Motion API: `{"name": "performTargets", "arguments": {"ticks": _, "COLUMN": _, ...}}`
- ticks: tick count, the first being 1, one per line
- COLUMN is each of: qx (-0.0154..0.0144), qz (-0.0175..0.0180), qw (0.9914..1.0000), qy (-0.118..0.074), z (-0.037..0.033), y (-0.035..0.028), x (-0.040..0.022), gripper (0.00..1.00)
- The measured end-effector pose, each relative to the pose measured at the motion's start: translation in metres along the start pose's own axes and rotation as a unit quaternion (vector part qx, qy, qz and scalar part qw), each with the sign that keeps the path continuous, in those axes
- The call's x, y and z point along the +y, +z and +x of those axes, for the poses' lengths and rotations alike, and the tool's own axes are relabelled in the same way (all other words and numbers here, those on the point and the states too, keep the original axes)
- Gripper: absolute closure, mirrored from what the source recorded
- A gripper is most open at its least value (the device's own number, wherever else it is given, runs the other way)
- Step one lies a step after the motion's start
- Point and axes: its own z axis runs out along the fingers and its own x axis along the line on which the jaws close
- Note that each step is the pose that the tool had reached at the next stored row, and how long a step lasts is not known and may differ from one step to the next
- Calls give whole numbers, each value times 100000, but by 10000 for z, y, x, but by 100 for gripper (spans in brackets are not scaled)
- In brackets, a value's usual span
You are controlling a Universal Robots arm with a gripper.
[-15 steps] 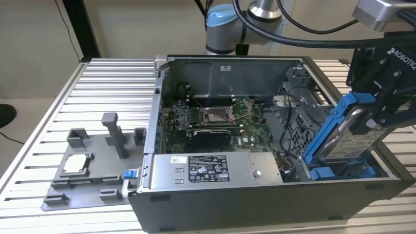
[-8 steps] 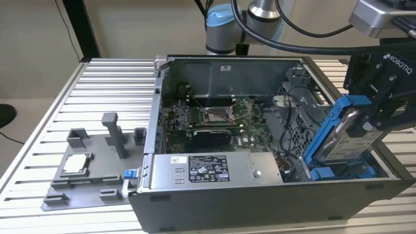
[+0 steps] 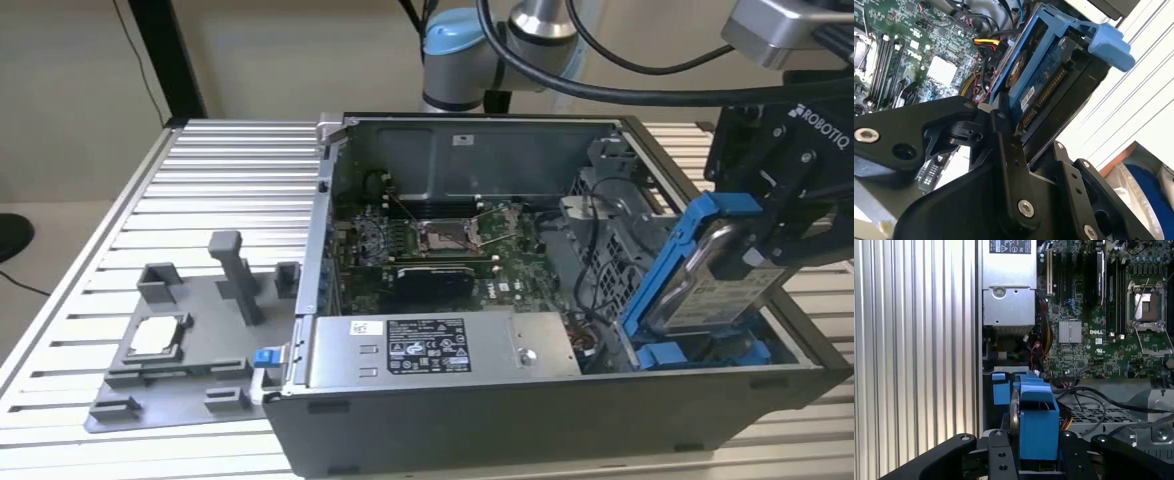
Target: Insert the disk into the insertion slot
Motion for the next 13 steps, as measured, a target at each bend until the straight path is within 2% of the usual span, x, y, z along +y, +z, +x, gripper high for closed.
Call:
{"name": "performTargets", "arguments": {"ticks": 3, "qx": 15, "qz": -4, "qw": 100000, "qy": 2, "z": 1, "y": 15, "x": -1, "gripper": 100}}
{"name": "performTargets", "arguments": {"ticks": 13, "qx": 17, "qz": -5, "qw": 100000, "qy": 6, "z": 4, "y": 130, "x": -20, "gripper": 100}}
